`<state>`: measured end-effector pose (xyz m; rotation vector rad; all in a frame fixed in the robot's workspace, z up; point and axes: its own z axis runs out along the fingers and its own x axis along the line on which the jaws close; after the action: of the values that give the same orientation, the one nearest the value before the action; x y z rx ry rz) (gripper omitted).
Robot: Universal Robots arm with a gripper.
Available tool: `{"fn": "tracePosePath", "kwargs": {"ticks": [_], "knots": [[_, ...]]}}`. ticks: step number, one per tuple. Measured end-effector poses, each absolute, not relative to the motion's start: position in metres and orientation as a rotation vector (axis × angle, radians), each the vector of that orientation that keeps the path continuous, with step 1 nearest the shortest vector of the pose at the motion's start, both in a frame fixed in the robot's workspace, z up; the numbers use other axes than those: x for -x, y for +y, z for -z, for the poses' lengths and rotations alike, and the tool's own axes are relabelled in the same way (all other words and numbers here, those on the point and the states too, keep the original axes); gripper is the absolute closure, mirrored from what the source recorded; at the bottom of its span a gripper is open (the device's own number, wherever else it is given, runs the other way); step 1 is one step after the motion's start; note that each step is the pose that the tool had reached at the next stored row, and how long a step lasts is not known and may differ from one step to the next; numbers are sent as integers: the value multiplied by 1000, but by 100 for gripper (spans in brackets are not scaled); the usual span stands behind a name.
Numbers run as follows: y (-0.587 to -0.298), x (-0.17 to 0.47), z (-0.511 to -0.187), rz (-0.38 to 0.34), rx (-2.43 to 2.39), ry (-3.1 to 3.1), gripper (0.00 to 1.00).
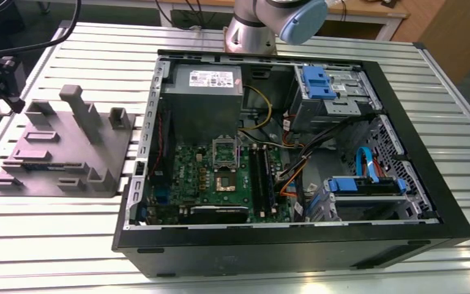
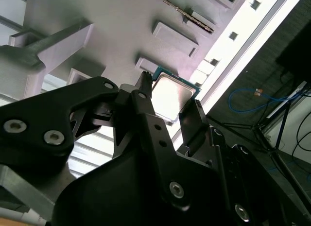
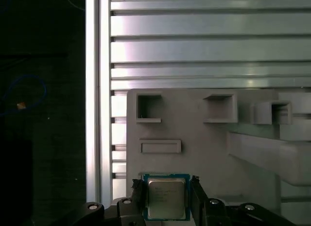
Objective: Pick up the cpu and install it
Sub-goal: 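Pick up the cpu and move it towards the insertion slot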
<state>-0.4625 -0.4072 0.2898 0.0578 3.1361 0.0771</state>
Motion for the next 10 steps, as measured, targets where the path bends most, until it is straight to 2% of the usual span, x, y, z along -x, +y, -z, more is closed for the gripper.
{"fn": "tracePosePath", "kwargs": {"ticks": [10], "knots": [[-407,462,-320,-77,-58,3136,53]]}}
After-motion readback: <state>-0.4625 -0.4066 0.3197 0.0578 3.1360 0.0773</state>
